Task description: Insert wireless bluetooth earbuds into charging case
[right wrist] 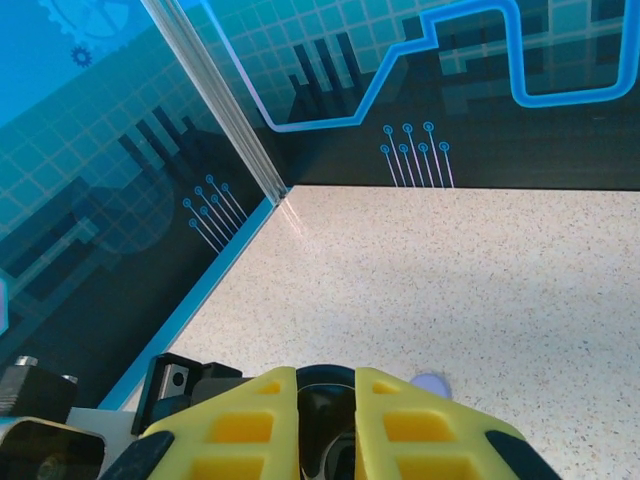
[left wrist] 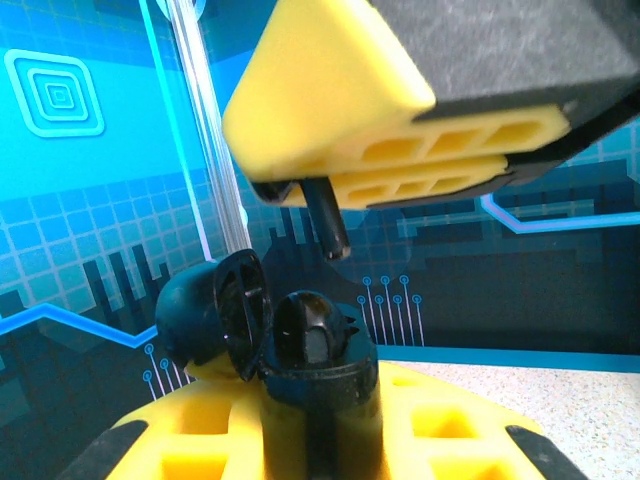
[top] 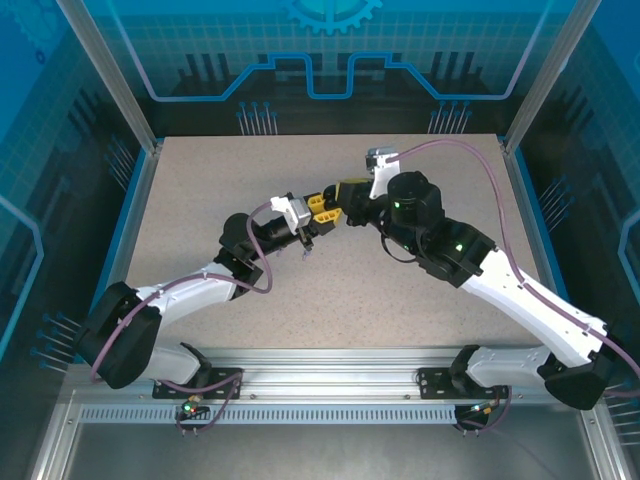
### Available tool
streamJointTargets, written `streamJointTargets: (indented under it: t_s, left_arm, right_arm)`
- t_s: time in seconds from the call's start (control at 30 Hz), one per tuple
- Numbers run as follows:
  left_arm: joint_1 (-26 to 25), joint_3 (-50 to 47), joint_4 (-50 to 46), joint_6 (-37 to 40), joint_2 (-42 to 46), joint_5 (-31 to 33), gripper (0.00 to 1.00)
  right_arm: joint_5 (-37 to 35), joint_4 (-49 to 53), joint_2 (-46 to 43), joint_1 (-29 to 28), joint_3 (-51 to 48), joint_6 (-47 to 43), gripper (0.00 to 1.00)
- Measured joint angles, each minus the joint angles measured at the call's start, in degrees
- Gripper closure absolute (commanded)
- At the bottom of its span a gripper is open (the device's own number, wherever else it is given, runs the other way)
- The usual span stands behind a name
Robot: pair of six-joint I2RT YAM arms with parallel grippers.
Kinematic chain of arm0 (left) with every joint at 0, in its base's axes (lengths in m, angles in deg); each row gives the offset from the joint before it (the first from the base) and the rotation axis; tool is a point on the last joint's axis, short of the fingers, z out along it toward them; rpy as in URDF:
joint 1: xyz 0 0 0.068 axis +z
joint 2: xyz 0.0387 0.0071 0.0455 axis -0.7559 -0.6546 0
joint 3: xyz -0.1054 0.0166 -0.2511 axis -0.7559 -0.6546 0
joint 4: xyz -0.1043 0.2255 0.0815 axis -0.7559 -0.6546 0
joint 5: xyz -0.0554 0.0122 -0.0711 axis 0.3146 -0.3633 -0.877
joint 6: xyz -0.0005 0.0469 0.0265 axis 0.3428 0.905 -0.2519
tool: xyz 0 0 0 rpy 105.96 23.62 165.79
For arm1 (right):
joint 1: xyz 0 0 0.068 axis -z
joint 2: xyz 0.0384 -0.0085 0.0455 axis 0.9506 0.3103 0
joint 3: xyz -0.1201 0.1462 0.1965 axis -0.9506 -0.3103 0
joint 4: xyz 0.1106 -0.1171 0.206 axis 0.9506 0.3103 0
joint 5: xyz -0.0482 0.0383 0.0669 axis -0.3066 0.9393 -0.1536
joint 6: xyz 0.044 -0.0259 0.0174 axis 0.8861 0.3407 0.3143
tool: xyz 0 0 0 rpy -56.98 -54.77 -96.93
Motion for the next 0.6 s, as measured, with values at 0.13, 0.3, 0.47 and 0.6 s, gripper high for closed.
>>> streamJointTargets:
  t_s: [0.13, 0.3, 0.47, 0.6]
  left_arm:
    - [0.00, 0.00, 0.02, -0.02, 0.00, 0.00, 1.00]
    - [0.00, 0.00, 0.42, -0.04, 0.00, 0.00, 1.00]
    - [-0.13, 0.11, 0.48, -0.13, 0.00, 0.02, 1.00]
    - [-0.15, 0.17, 0.46, -0.17, 0.00, 0.04, 1.00]
  right_arm:
    - [-0.02, -0.15, 0.02, -0.11, -0.72, 0.04, 0.85]
    - [-0.02, -0.55, 0.02, -0.22, -1.51, 0.26, 0.86]
    - [-0.02, -0.87, 0.13, -0.22, -1.75, 0.28, 0.87]
    - [-0.02, -1.01, 0.26, -0.22, -1.75, 0.28, 0.88]
